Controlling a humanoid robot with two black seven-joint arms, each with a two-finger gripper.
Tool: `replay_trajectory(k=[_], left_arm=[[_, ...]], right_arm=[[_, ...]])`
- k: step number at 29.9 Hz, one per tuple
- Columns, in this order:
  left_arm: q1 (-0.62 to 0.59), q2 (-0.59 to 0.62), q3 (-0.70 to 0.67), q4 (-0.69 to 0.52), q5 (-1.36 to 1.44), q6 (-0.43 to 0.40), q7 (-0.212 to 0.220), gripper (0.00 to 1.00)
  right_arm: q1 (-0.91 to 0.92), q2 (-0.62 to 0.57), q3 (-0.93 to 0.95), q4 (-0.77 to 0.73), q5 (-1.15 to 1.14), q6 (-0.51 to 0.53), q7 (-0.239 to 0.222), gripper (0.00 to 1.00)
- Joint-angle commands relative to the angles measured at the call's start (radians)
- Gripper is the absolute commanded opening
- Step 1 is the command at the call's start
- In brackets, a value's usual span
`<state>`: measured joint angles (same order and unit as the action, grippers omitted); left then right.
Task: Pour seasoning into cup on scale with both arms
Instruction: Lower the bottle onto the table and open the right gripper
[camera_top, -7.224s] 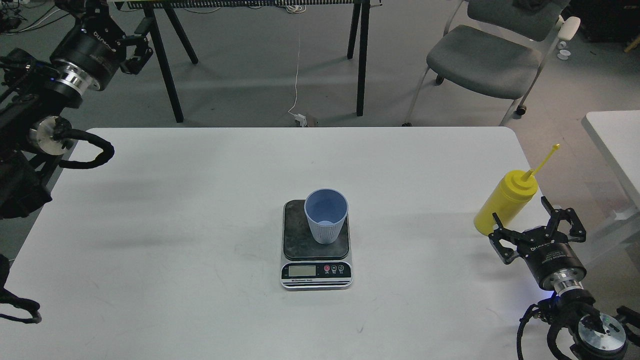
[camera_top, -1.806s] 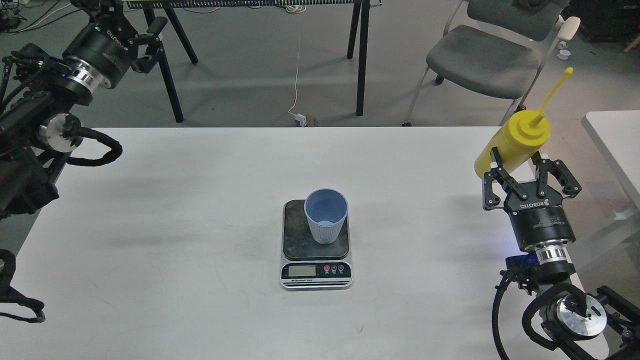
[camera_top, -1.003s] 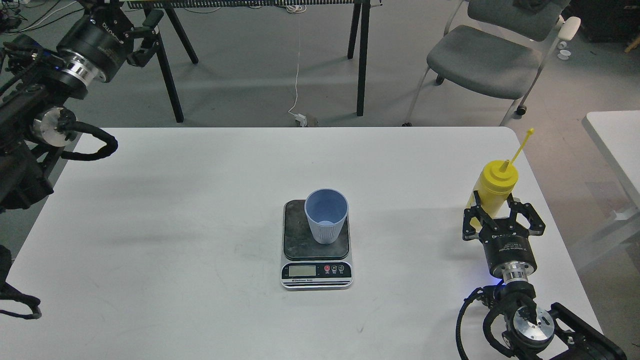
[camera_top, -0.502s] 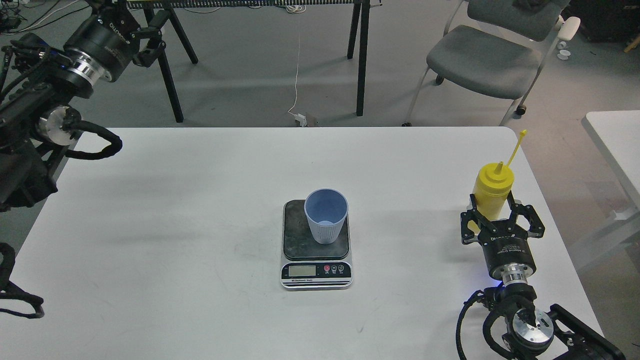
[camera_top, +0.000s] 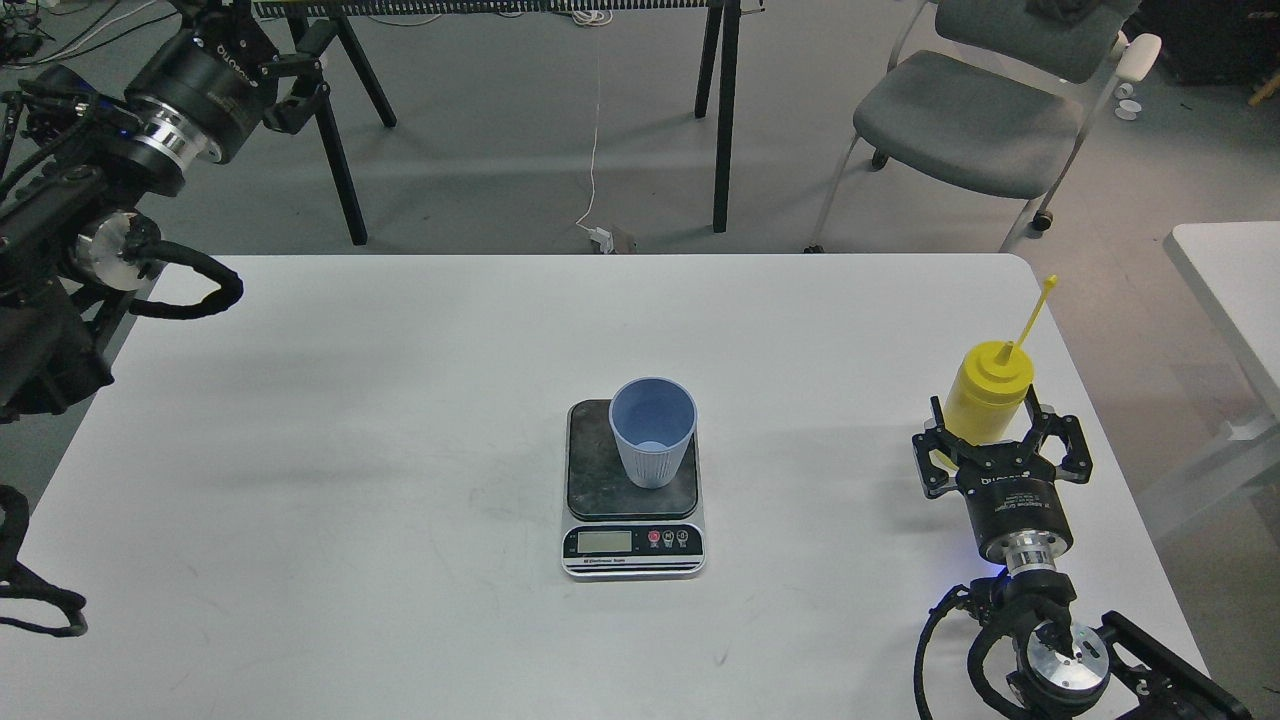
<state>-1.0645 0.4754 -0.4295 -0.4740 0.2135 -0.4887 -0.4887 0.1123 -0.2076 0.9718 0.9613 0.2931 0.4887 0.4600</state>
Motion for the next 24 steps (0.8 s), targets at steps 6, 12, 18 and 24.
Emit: replay_trajectory(k=[6, 12, 18, 24], left_arm=[[-0.002, -0.001, 0.000, 0.000, 0.000, 0.000, 0.000, 0.94], [-0.002, -0.001, 0.000, 0.000, 0.000, 0.000, 0.000, 0.94], [-0.002, -0.003, 0.000, 0.000, 0.000, 0.000, 0.000, 0.94], [-0.003, -0.003, -0.002, 0.000, 0.000, 0.000, 0.000, 0.94]], right_arm=[[-0.029, -0.015, 0.004, 0.011, 0.003, 0.000, -0.003, 0.99], [-0.068, -0.027, 0.004, 0.056, 0.005, 0.000, -0.003, 0.99], [-0.118, -0.070, 0.005, 0.114, 0.005, 0.000, -0.003, 0.99], [-0.183, -0.122, 0.008, 0.184, 0.005, 0.000, -0.003, 0.99]])
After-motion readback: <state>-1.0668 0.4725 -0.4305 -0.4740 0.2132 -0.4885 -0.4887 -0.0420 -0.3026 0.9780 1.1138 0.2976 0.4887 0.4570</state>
